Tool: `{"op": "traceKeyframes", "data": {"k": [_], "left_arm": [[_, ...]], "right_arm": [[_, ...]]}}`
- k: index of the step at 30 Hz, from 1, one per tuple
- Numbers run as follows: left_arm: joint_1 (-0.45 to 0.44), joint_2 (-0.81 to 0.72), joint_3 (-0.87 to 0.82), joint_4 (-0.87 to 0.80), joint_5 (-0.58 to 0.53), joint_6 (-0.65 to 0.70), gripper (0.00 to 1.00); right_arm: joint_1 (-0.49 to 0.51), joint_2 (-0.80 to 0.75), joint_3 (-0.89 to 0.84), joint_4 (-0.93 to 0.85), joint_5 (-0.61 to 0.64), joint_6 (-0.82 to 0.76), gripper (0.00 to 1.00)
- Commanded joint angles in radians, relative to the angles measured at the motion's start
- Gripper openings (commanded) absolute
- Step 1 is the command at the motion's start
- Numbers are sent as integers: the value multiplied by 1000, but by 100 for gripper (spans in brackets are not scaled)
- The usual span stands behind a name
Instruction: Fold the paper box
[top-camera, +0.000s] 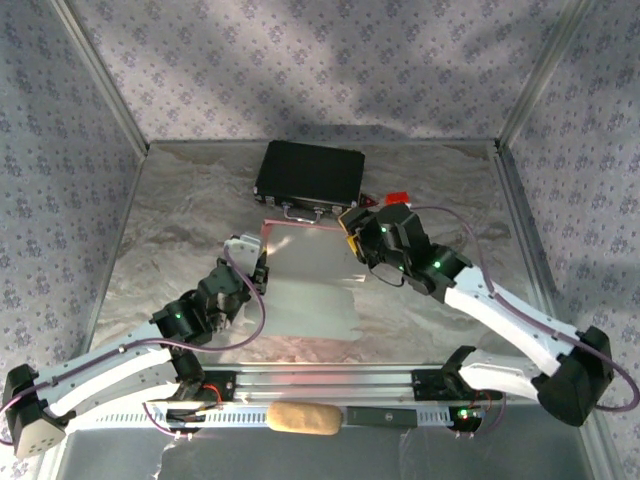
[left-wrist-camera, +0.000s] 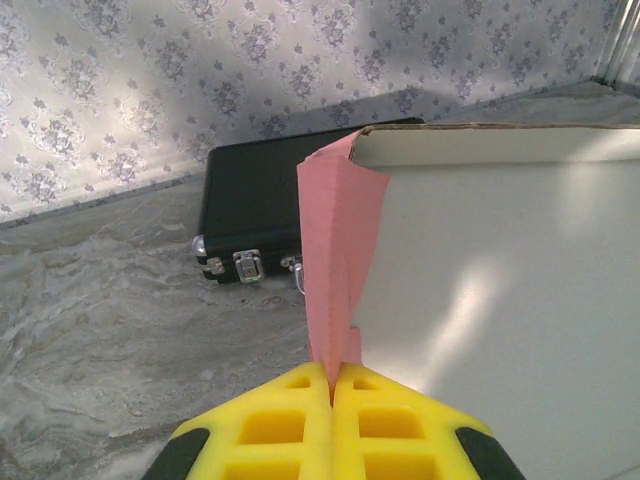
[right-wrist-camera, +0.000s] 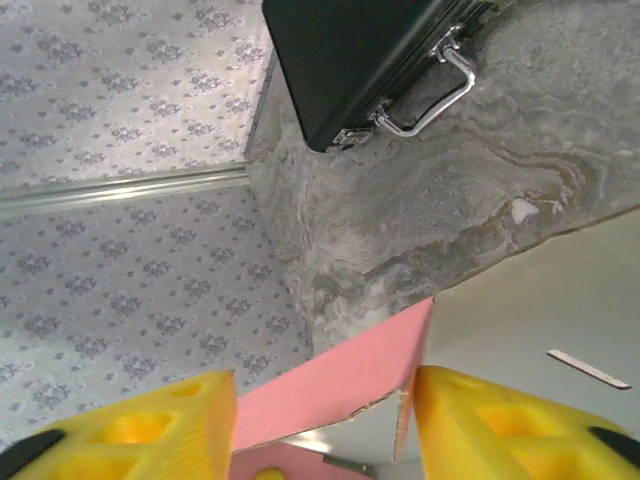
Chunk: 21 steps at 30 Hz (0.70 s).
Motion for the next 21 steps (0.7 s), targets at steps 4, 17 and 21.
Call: {"op": "traceKeyframes", "data": {"k": [4, 17, 21], "left_arm": [[-8, -40, 13, 30, 6, -9, 0], [-8, -54, 0, 71, 45, 44, 0], [-8, -43, 6, 69, 49, 45, 0]], "right_arm": [[23, -358, -218, -172, 130, -195, 61], [169, -206, -383, 37, 69, -234, 57], [152, -160, -386, 89, 47, -231, 54]]}}
